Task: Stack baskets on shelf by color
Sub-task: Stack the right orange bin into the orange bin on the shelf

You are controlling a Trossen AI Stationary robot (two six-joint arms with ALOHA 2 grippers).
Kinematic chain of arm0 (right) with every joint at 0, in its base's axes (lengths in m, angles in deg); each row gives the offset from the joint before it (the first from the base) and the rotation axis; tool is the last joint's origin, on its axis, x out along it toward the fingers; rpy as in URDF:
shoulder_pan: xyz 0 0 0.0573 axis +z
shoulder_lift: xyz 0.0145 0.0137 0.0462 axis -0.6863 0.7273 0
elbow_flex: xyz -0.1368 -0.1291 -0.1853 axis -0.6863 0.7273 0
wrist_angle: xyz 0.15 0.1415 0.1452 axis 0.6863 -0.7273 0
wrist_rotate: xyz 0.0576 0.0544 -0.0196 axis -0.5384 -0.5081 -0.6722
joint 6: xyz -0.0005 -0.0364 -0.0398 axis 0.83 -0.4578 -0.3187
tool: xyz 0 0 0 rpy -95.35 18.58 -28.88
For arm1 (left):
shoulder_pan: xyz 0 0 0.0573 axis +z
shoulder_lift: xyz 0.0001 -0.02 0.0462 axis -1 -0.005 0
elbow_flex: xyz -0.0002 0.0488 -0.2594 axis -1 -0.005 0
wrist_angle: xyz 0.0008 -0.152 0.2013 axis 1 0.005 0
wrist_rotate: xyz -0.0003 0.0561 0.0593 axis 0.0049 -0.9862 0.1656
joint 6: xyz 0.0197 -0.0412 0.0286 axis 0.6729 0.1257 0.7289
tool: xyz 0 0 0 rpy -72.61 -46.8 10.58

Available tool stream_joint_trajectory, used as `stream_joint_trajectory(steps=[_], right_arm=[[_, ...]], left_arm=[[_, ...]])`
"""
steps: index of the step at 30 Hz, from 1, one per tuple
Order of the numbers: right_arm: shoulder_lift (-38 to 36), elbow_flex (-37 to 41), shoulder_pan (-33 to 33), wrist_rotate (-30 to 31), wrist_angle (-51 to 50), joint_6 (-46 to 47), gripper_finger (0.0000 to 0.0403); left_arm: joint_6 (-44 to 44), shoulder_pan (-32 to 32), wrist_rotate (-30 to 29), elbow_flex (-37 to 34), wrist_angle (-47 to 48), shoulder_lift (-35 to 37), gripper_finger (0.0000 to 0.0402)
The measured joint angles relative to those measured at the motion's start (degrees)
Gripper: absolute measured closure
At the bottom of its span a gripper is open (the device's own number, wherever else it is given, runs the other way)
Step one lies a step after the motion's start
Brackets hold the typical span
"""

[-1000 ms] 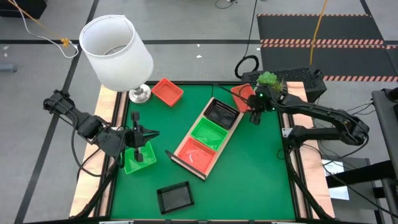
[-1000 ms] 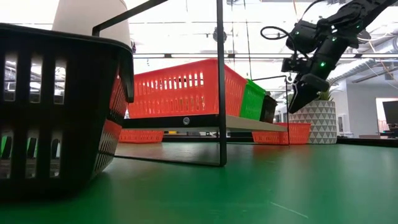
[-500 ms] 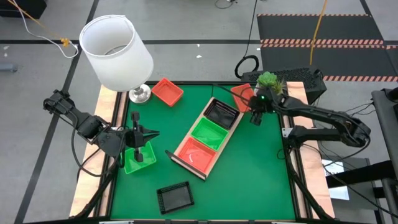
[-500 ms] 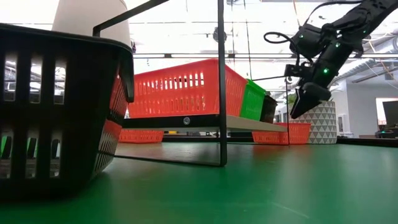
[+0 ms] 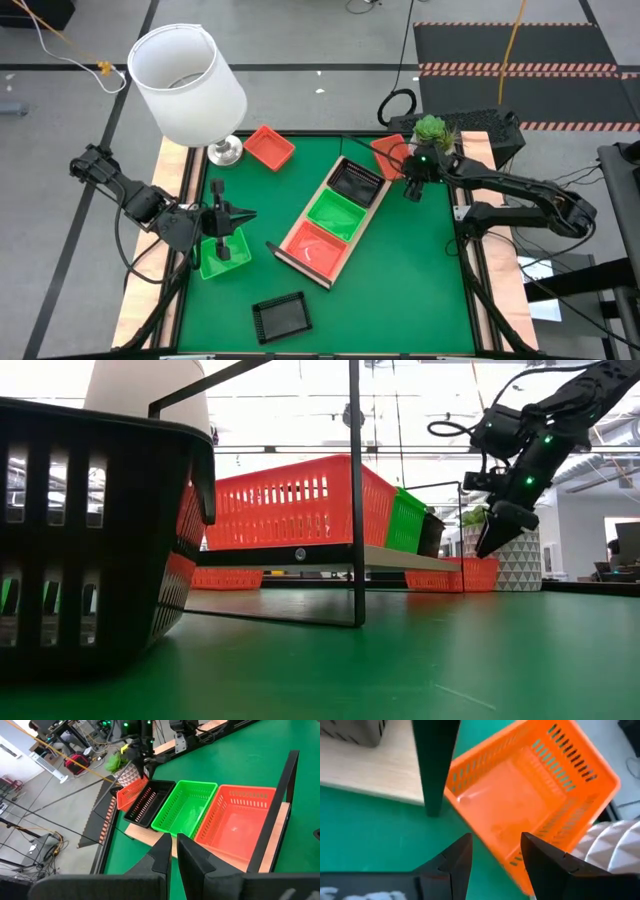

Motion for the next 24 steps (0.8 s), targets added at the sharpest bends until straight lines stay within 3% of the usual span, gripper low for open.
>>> stream_joint_trajectory(steps=[8,24], right_arm=[[-2.65,1.02,-1.66,1.48,-1.48,-0.78,0.0241],[-0.04,3.08,-1.68,-0.34,2.03,-6.68,0.0241]], left_arm=[[0.00,0.00,0.22,0.00,0.03,0.00,0.0371],[0.04,0.00,0.24,0.00,-0.07,0.00,0.0371]])
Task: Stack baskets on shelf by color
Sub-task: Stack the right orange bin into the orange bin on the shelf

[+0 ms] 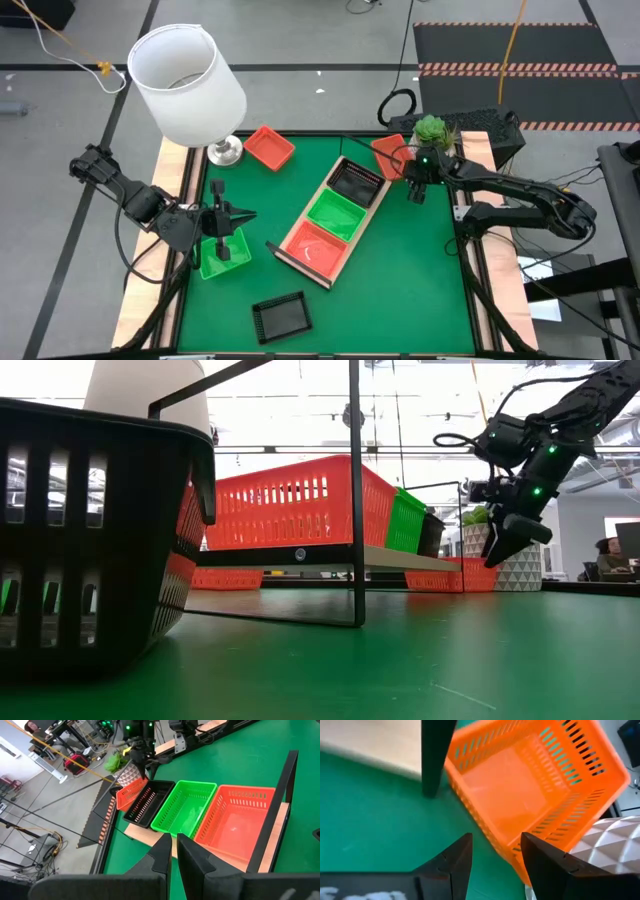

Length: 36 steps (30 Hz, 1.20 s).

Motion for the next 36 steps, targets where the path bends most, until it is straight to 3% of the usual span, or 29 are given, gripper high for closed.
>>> stream_joint_trajectory(steps=[6,13,25,36], right_arm=[[0.57,0.08,0.11,0.32,0.08,-0.61,0.0252],[0.54,0.51,0.09,0.27,0.31,-0.82,0.0320],[0.55,-0.25,0.17,-0.04,0.32,-2.32,0.0390],[-1.33,-0.33,0.15,3.11,3.27,-3.46,0.0398]], left_arm=[[-0.07,0.00,0.00,0.00,0.01,0.00,0.0371],[0.15,0.00,0.02,0.00,0.01,0.00,0.0371],[0.13,0.00,0.02,0.00,-0.01,0.02,0.0371],[0.19,0.00,0.03,0.00,-0.02,0.00,0.0371]])
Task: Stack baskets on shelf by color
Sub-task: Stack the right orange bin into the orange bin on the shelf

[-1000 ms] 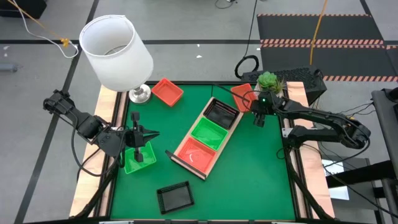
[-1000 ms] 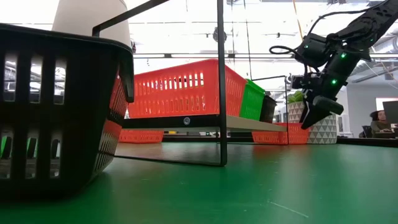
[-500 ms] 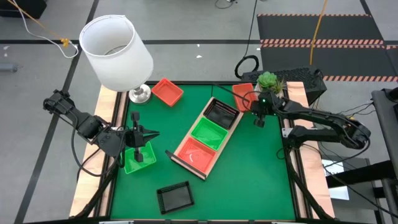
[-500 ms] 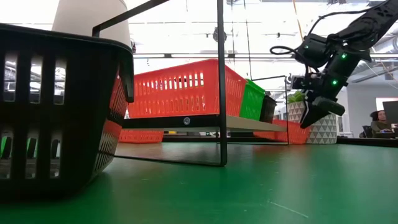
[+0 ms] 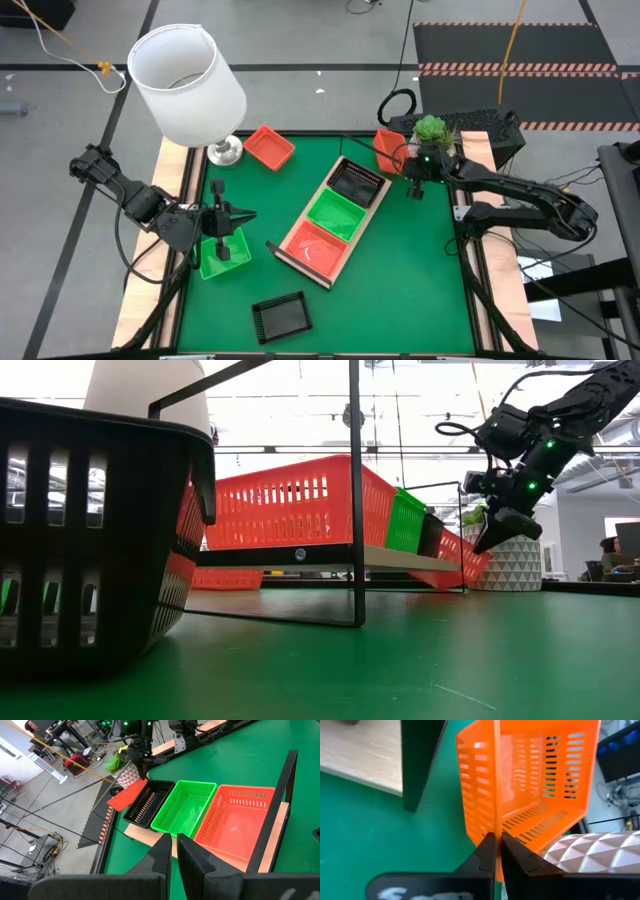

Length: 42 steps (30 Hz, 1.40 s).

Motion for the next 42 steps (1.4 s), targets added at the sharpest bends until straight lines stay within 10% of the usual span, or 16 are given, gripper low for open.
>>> stream_joint_trajectory(steps=[24,42], right_arm=[[-16.72,-5.52,2.17,8.27,7.38,-9.40,0.0399],[-12.87,-15.80,40.29,16.88,7.47,-9.26,0.0399]], left_arm=[[1.24,0.00,0.01,0.00,-2.48,0.00,0.0371],[0.86,0.01,0.01,0.00,-2.99,0.00,0.0371]])
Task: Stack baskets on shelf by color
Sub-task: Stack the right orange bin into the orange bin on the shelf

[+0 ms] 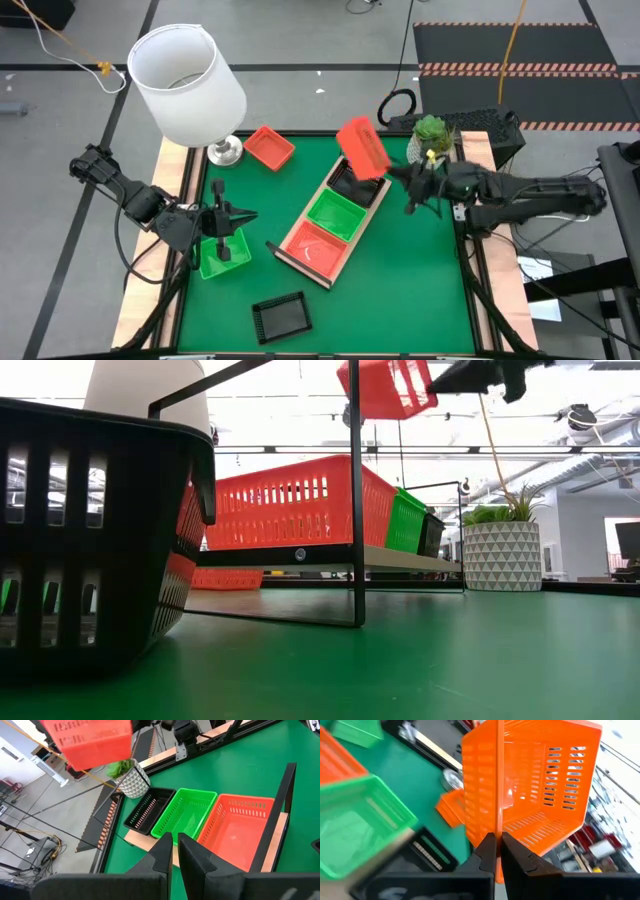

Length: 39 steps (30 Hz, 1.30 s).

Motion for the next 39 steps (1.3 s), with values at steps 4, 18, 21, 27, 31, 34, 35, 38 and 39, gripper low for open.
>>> stream_joint_trajectory(steps=[4,18,21,27,31,34,35,38,39], right_arm=[[6.40,-4.38,8.61,5.90,-0.02,-1.29,0.0399],[30.68,-24.43,26.15,22.81,-6.39,-10.22,0.0399],[33.35,-26.42,27.83,24.08,-9.50,-8.14,0.0399],[35.45,-27.10,28.56,23.84,-16.57,-2.14,0.0399],[35.46,-27.10,28.67,21.05,-20.77,1.44,0.0399],[35.46,-27.08,28.73,15.70,-21.36,2.96,0.0399],[35.48,-27.08,28.73,14.03,-21.33,3.14,0.0399],[35.45,-26.41,28.72,10.27,-20.69,2.70,0.0399],[35.44,-25.87,28.72,10.02,-20.22,2.37,0.0399]], left_arm=[[0.00,0.01,0.00,0.00,-0.01,0.00,0.0371],[-1.07,0.01,0.02,0.00,0.16,0.00,0.0371],[-1.18,-0.01,0.02,0.00,0.18,0.00,0.0371],[-1.52,0.01,0.05,0.00,0.17,0.02,0.0371],[-1.53,0.01,0.07,0.00,0.16,0.00,0.0371],[-1.53,0.01,0.07,0.00,0.13,0.02,0.0371],[-1.53,0.01,0.07,0.00,0.12,0.00,0.0371],[-1.51,0.01,0.07,0.00,0.12,0.01,0.0371],[-1.51,0.01,0.07,0.00,0.12,0.02,0.0371]])
